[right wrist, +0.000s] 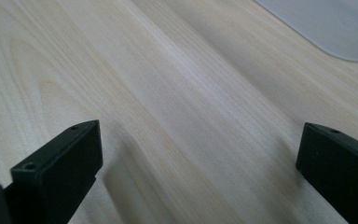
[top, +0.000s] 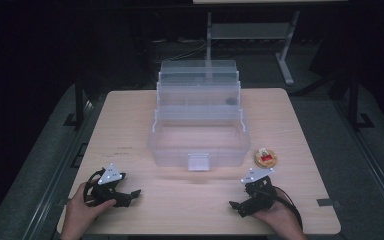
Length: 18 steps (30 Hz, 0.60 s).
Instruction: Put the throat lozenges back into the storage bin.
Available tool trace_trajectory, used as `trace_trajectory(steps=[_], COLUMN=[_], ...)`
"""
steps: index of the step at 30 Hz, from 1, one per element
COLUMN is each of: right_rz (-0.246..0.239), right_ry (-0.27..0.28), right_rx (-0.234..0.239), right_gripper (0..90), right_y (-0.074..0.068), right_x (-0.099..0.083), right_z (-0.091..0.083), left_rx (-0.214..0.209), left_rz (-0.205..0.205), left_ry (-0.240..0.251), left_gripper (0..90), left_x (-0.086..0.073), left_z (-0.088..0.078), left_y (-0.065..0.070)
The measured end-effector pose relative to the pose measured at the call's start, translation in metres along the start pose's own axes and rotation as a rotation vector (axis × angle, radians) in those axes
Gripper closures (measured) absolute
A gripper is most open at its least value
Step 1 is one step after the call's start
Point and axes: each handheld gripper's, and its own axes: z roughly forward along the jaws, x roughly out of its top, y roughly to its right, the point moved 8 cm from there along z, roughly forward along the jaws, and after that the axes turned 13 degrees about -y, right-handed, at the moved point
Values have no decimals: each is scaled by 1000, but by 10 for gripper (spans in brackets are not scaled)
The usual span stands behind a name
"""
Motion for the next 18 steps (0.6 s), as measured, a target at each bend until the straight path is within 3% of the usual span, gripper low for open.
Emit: trace_trajectory(steps=[18], right_rz=[-2], right_ry=[8], right_rx=[16], right_gripper=[3], right_y=[2], right_x=[0], right_z=[-19], left_rx=[0], left_rz=[0], left_ry=[0], left_gripper=[119], left_x=[0], left_z=[0], left_y=[0])
